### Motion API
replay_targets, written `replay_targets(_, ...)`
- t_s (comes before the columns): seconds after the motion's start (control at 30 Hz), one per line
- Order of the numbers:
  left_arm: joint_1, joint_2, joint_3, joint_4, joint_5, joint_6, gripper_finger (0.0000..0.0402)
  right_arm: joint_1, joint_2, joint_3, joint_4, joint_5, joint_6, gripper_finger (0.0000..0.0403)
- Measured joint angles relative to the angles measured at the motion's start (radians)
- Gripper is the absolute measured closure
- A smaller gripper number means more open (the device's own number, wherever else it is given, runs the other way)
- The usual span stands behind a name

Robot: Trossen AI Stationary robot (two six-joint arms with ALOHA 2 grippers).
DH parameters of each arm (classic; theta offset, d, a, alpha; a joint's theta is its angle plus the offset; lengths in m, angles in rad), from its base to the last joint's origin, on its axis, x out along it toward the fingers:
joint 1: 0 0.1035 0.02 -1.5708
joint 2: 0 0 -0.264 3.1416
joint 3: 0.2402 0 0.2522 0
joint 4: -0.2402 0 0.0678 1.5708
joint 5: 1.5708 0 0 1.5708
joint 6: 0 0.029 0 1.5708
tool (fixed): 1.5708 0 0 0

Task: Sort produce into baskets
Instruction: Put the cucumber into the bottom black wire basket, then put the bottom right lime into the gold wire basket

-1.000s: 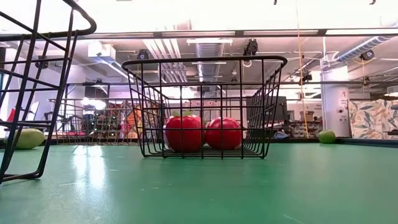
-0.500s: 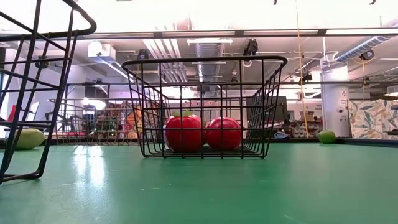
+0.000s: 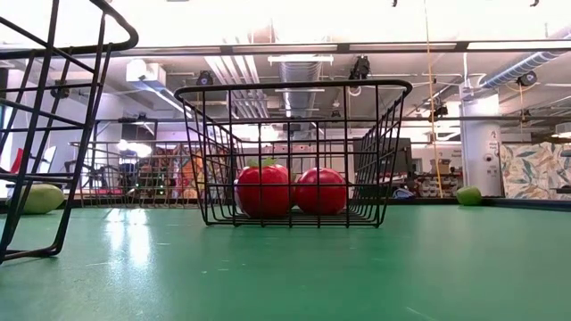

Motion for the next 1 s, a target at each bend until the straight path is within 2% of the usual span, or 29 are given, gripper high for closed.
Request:
replay_targets(0.1,-0.002,0.002,-0.006,-0.023,-0.008,0.005,0.0199,-0.011,0.000,0.058,-0.191,-0.196,0.108,0.0174)
replay_targets(0.27,-0.003,-0.010,0.006,-0.087,-0.035,0.037,0.0139,-0.008,-0.001,0.035,-0.471,-0.743,0.248,0.0168)
replay_targets(0.37,-0.005,-0.042,0.027,-0.185,-0.054,0.058,0.0113,0.005,-0.001,-0.017,-0.564,-0.954,0.236,0.0156)
replay_targets(0.53,-0.007,-0.133,0.048,-0.207,-0.109,0.051,0.0093,0.016,-0.001,-0.171,-0.553,-1.027,0.064,0.0125)
replay_targets(0.8,-0.009,-0.245,0.086,-0.209,-0.201,-0.049,0.0091,0.055,0.000,-0.461,-0.406,-1.301,-0.175,0.0059)
replay_targets(0.87,-0.006,-0.277,0.105,-0.206,-0.267,-0.084,0.0091,0.076,0.000,-0.499,-0.399,-1.313,-0.206,0.0051)
replay_targets(1.0,0.015,-0.332,0.159,-0.205,-0.473,-0.124,0.0091,0.114,0.000,-0.560,-0.394,-1.319,-0.277,0.0051)
